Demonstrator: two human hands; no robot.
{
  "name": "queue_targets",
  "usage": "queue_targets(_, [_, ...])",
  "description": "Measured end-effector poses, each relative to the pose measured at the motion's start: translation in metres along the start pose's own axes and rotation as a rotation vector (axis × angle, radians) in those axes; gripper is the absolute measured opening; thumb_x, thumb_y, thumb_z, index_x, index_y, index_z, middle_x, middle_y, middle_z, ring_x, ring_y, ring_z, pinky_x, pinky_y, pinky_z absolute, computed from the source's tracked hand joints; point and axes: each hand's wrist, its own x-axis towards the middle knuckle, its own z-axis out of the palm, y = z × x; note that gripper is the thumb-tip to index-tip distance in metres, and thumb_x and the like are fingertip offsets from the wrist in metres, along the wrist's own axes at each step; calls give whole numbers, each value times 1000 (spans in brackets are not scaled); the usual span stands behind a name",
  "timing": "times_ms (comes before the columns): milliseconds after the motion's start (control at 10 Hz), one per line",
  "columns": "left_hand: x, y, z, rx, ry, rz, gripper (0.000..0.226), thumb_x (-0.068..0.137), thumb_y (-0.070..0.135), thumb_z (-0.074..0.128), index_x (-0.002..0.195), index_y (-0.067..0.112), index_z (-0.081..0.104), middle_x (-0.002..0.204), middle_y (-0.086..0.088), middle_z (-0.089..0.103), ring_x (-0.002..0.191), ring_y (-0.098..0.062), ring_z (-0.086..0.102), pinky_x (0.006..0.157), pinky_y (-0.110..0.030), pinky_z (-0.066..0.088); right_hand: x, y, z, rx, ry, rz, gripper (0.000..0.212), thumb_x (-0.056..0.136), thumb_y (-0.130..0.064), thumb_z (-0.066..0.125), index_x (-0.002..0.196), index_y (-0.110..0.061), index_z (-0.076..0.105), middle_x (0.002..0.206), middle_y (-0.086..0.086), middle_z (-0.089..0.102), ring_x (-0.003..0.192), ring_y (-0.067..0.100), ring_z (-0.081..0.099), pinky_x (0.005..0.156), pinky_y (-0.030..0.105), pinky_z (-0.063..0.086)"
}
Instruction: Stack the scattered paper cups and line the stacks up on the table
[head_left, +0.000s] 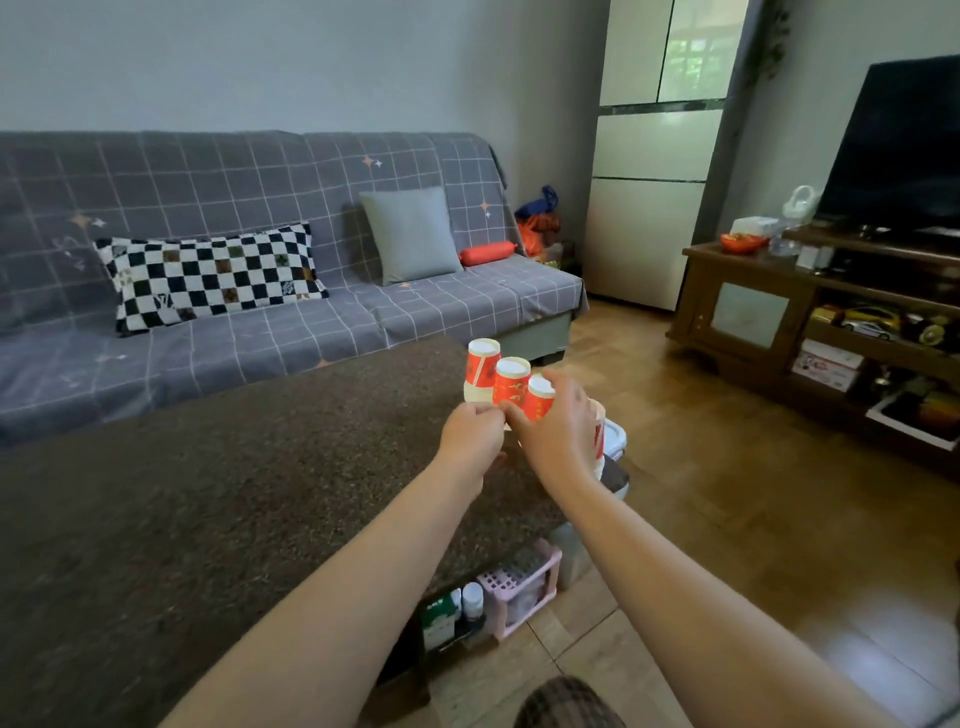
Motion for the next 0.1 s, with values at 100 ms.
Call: queue_targets(100, [22,9,-19,-3,64,88,27,92,9,40,109,10,62,108,-5,64,97,-19,58,76,-27,49,16,-13,20,141,-65,-57,51,77,-36,71,120,-18,52,114,3,58,108,20,52,89,35,46])
